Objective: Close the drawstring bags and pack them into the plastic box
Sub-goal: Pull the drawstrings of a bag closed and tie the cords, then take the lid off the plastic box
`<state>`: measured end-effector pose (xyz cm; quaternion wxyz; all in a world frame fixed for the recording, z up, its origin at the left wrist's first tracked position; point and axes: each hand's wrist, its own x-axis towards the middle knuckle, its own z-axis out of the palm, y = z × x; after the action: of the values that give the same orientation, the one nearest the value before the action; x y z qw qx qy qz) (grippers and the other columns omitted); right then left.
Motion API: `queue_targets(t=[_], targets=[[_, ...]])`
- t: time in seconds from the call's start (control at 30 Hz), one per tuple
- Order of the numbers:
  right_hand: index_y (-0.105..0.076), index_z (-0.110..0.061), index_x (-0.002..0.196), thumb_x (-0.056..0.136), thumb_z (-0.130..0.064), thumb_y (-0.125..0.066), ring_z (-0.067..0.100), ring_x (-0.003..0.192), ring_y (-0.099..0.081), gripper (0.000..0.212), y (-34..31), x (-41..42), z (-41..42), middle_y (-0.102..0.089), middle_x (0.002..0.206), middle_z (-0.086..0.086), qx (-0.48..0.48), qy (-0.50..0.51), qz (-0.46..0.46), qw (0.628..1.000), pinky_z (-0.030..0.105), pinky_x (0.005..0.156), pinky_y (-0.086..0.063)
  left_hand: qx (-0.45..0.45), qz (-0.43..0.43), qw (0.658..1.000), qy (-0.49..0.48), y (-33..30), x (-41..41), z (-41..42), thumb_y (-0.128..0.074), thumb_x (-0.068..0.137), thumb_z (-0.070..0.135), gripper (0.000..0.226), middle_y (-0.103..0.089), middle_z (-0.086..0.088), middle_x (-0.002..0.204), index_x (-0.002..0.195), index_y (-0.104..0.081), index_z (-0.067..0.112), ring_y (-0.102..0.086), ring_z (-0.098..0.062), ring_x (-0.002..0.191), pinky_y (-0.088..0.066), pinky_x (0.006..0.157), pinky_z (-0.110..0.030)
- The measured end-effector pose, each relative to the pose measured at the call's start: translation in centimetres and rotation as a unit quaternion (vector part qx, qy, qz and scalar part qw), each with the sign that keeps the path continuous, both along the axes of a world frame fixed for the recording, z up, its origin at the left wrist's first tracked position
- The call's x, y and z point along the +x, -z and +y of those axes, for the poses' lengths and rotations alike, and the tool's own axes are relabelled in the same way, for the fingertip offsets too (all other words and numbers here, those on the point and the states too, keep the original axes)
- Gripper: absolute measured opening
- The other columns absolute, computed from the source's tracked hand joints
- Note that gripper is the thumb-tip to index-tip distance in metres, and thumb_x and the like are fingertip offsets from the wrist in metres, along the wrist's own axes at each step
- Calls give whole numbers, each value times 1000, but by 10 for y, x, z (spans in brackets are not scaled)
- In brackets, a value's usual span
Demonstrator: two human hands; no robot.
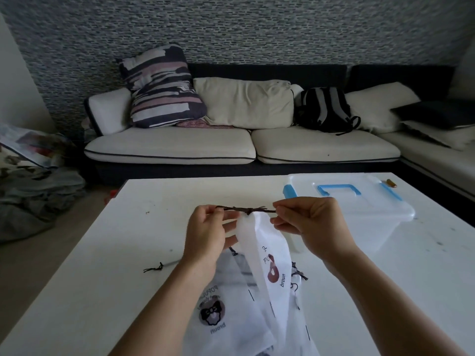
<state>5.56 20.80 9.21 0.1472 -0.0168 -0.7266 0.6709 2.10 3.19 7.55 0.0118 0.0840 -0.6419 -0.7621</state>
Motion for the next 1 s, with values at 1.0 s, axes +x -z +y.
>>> queue_targets(t=[1.0], targets=[[-61, -7, 121, 91, -55, -57, 39, 107, -55, 57, 24, 0, 173, -60, 121, 19, 380, 420, -184, 803, 41, 89, -45, -237, 120, 947, 180, 33, -19, 31, -54, 77, -13, 58, -67, -1, 111, 117, -61, 28, -63, 4, 77, -51, 73, -18]])
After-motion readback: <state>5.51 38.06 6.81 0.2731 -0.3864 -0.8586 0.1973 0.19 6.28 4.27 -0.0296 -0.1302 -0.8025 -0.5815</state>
